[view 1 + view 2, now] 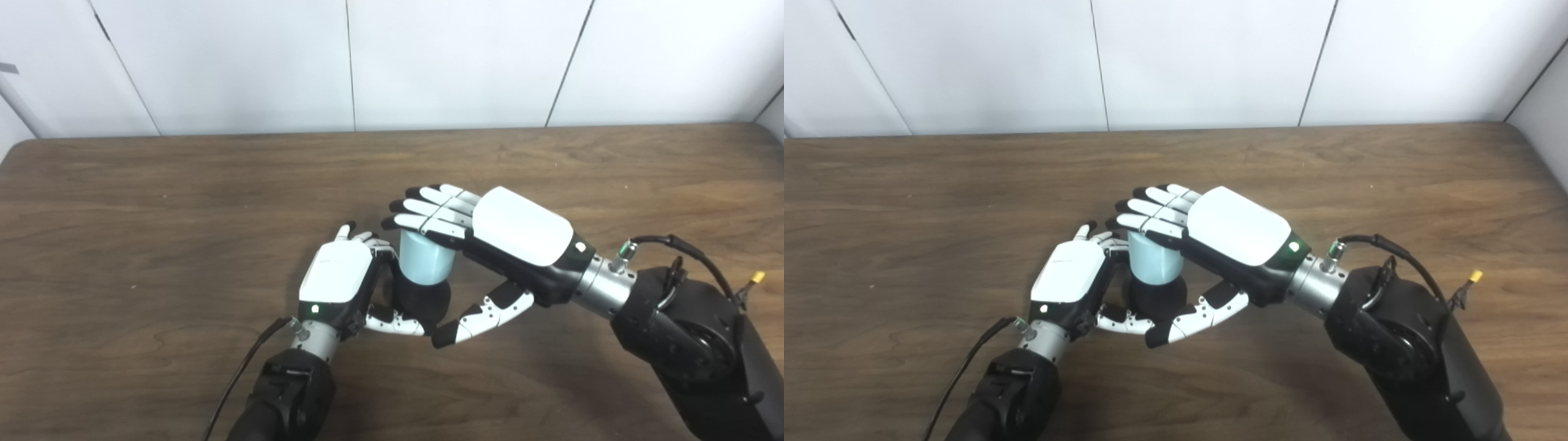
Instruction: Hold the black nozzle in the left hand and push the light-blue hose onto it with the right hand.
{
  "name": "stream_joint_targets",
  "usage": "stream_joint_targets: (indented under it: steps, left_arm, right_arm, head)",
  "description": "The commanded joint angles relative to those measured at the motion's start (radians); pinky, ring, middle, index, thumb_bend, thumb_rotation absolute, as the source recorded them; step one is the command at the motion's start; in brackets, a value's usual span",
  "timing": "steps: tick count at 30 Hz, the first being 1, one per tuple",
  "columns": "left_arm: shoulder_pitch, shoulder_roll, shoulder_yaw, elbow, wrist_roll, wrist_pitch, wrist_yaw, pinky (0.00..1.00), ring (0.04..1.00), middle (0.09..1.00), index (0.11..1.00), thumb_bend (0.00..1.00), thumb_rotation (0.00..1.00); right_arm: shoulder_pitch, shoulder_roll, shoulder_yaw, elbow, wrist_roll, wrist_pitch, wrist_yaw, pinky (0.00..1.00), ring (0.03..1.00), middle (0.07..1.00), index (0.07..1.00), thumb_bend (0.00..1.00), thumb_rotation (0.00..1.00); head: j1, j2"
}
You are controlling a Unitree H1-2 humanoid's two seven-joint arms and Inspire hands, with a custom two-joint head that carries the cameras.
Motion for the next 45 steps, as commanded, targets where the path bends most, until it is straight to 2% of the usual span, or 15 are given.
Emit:
stream_joint_targets:
  steps: [1, 6, 22, 37, 45]
  left_arm:
    - [0.010, -0.008, -0.009, -0.008, -0.013, -0.007, -0.018, 1.00, 0.866, 0.742, 0.480, 0.52, 0.05]
    - [0.011, -0.009, -0.010, -0.004, -0.005, -0.008, -0.010, 1.00, 0.862, 0.737, 0.479, 0.52, 0.05]
    - [0.006, -0.007, -0.010, -0.005, 0.006, 0.002, -0.033, 1.00, 0.871, 0.747, 0.480, 0.52, 0.05]
    - [0.006, -0.005, -0.006, -0.010, 0.003, -0.003, -0.037, 1.00, 0.872, 0.746, 0.480, 0.52, 0.05]
    - [0.006, -0.007, -0.004, -0.014, 0.002, 0.001, -0.045, 1.00, 0.878, 0.749, 0.480, 0.52, 0.05]
  right_arm:
    - [0.020, -0.036, 0.021, 0.033, -0.014, -0.002, 0.046, 0.98, 0.971, 0.943, 0.929, 0.61, 0.91]
    - [0.029, -0.047, 0.027, 0.045, -0.011, -0.018, 0.033, 0.97, 0.953, 0.927, 0.917, 0.62, 0.90]
    - [0.070, -0.066, 0.065, 0.077, -0.020, -0.019, 0.010, 0.99, 0.965, 0.937, 0.929, 0.64, 0.95]
    - [0.092, -0.066, 0.099, 0.133, -0.032, -0.043, -0.048, 0.99, 0.969, 0.943, 0.935, 0.63, 0.93]
    - [0.090, -0.072, 0.112, 0.133, -0.027, -0.034, -0.035, 0.99, 0.964, 0.942, 0.932, 0.62, 0.94]
  head:
    - [0.001, 0.001]
    - [0.002, 0.004]
    - [0.006, 0.002]
    - [0.006, 0.004]
    - [0.004, 0.008]
